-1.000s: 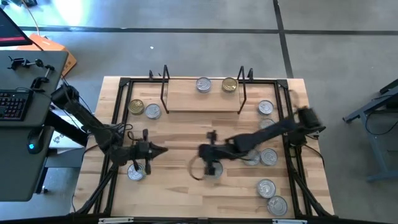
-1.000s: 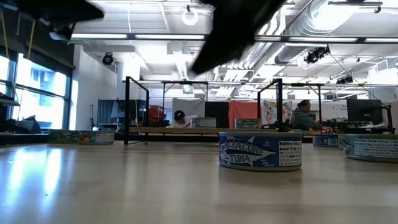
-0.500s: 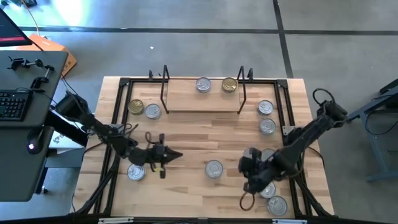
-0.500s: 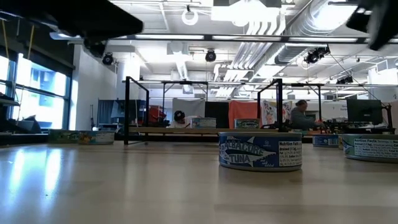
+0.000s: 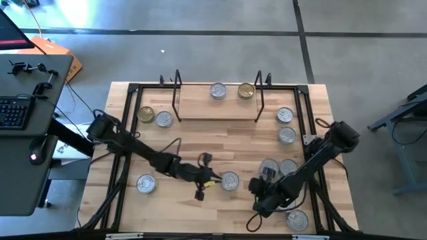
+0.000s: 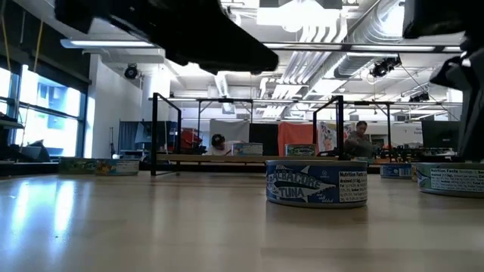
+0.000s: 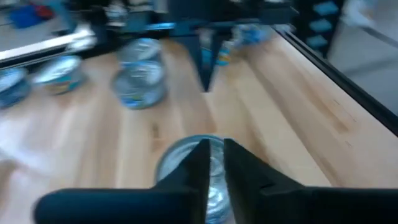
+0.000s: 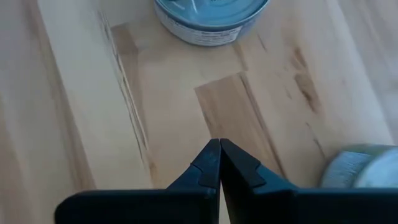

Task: Stack canned seafood by type on shelf
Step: Put the blue tuna can on the shelf

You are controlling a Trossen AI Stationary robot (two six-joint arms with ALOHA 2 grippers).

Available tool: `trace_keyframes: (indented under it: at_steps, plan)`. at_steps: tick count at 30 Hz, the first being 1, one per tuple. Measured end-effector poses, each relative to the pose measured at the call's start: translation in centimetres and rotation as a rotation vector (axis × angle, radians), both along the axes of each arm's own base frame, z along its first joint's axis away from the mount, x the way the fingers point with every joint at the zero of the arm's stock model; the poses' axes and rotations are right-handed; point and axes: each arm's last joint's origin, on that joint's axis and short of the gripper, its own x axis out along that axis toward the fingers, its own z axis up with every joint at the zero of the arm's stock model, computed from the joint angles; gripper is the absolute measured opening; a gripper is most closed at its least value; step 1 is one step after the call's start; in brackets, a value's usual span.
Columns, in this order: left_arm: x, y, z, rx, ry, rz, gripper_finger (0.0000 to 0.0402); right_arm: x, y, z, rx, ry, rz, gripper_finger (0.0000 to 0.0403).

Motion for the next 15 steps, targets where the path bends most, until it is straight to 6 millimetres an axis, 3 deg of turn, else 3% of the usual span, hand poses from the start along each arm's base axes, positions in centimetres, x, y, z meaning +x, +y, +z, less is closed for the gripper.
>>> trace_keyframes:
  at_steps: [8,15]
  plan:
    - [1.9,0.0,-1.1,0.084,0.07,-0.234,0.0144,1.9,1.3,-2.7,0.03,-0.072,0.051,0.0]
    - [1.4,-0.5,-2.0,0.322,0.104,-0.279,0.0177,2.5,1.9,-3.9,0.04,-0.089,0.077,0.0]
